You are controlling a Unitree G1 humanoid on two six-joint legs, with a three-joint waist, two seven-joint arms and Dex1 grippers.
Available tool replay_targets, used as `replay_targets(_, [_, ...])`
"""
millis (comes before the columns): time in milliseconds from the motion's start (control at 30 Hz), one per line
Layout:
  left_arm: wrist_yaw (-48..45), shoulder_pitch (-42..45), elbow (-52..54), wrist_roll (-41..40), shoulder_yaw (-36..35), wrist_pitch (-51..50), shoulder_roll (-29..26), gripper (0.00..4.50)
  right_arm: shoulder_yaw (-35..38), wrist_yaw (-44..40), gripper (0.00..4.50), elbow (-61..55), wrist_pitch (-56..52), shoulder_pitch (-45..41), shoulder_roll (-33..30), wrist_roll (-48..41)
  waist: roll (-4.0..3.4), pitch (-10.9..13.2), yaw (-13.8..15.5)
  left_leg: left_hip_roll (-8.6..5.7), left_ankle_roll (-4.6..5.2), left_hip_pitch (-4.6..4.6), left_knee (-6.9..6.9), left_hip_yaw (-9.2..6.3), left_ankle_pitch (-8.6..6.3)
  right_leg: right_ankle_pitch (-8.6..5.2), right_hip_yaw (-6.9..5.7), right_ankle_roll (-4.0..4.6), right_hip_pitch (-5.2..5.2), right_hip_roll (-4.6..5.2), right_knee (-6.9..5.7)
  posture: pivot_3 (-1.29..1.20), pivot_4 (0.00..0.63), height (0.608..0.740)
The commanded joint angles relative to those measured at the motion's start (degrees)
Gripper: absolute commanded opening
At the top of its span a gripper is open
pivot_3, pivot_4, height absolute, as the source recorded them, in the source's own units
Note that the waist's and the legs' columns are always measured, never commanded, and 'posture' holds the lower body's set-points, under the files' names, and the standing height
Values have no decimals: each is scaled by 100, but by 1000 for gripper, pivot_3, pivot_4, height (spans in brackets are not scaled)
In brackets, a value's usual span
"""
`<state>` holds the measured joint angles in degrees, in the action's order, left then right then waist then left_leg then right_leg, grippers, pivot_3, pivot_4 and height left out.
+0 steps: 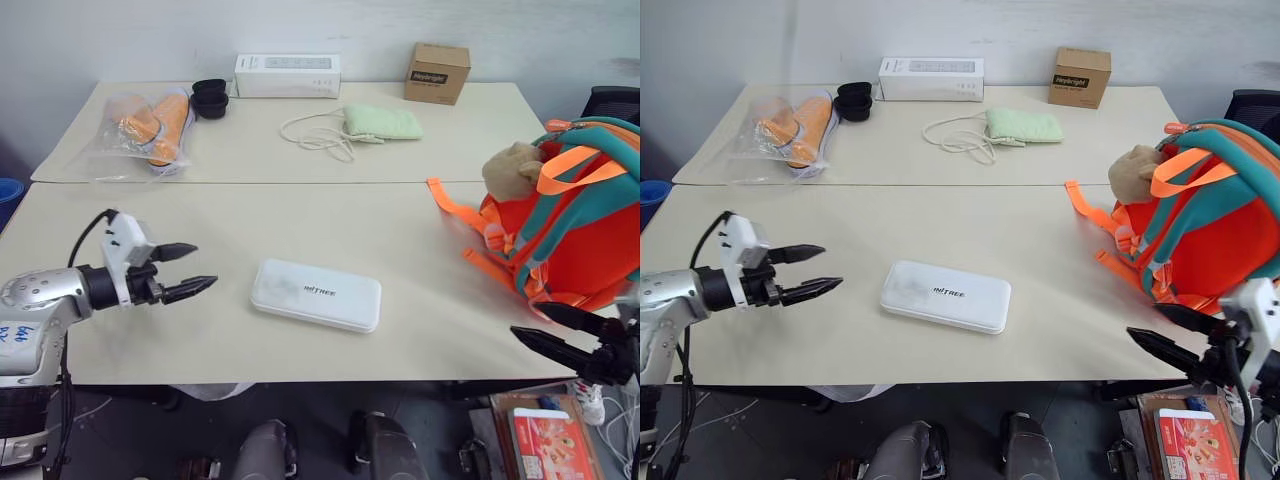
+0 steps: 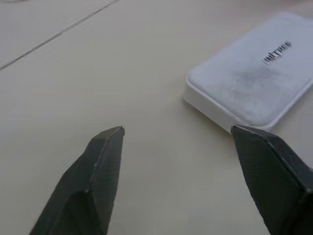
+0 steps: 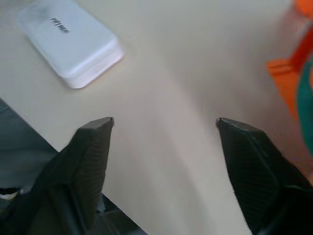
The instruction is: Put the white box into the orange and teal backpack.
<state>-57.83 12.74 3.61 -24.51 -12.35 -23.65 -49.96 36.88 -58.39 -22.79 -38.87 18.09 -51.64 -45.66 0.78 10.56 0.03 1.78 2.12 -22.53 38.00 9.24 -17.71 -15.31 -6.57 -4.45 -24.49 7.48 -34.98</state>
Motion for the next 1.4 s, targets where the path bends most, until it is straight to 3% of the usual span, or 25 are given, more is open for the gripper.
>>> replay_targets(33, [-13, 233, -132, 419, 372, 465, 42, 2362, -947, -347, 2144, -81, 193, -635, -396, 287, 0, 0, -6, 0, 1, 1, 1, 1, 0, 0, 0, 0, 1, 0, 0, 0, 150, 740])
replay_targets(233, [172, 566, -35, 685, 891, 436, 393, 398, -2520, -525, 23, 383, 447, -1958, -336, 900, 0, 0, -4, 0, 1, -4, 3, 2, 3, 1, -2, 0, -6, 1, -3, 0, 150, 740])
replay_targets(267, [207, 588, -35, 746, 957, 444, 431, 58, -2737, -524, 0, 486, 497, -2128, -286, 1024, 0, 0, -5, 0, 13, -4, 4, 3, 9, 0, -4, 2, -5, -1, -5, 0, 150, 740])
replay_targets(300, [240, 605, -49, 828, 1023, 476, 458, 20, -2932, -488, 0, 598, 536, -2300, -215, 1146, 1, 0, -5, 0, 27, -8, 4, 4, 16, -1, -6, 2, -7, -1, -3, 0, 150, 740])
replay_targets(500, [548, 736, -308, 1307, 1359, 445, 574, 20, -3920, -61, 0, 1351, 731, -3364, 359, 2041, 1, 0, -16, -4, 38, -16, 20, 13, 20, 4, -19, -7, -9, -1, -6, 0, 150, 740])
replay_targets(667, [575, 803, -182, 1465, 1667, 363, 789, 20, -4333, -105, 0, 1547, 846, -3685, 598, 2415, 1, 0, -8, -2, 35, -15, 20, 9, 23, 5, -10, -7, -11, 3, -15, 0, 150, 740])
replay_targets(900, [537, 692, 472, 1427, 2008, 33, 1042, 20, -4492, -50, 0, 1806, 946, -3975, 854, 2672, 1, 0, -11, -8, 42, -20, 27, 10, 24, 7, -15, -11, -8, 4, -13, 0, 150, 740])
replay_targets(1200, [505, 382, 431, 1215, 1512, -359, 770, 20, -4408, -66, 0, 1834, 1135, -3865, 775, 2927, 0, 0, -40, 0, 38, -16, 26, 9, 28, 6, -12, -10, -11, 0, -21, 0, 150, 740])
replay_targets(1300, [427, 423, 223, 842, 1122, -941, 610, 566, -4357, -146, 0, 1795, 1170, -3830, 679, 2933, 0, 0, -29, -1, 38, -15, 27, 8, 29, 6, -13, -9, -10, 2, -23, 0, 150, 740])
replay_targets(1400, [156, 529, 186, 112, 694, -1799, 502, 1534, -4349, -176, 0, 1833, 1229, -3852, 618, 2945, 1, 0, -25, -2, 38, -16, 27, 8, 28, 6, -13, -9, -9, 3, -21, 0, 150, 740])
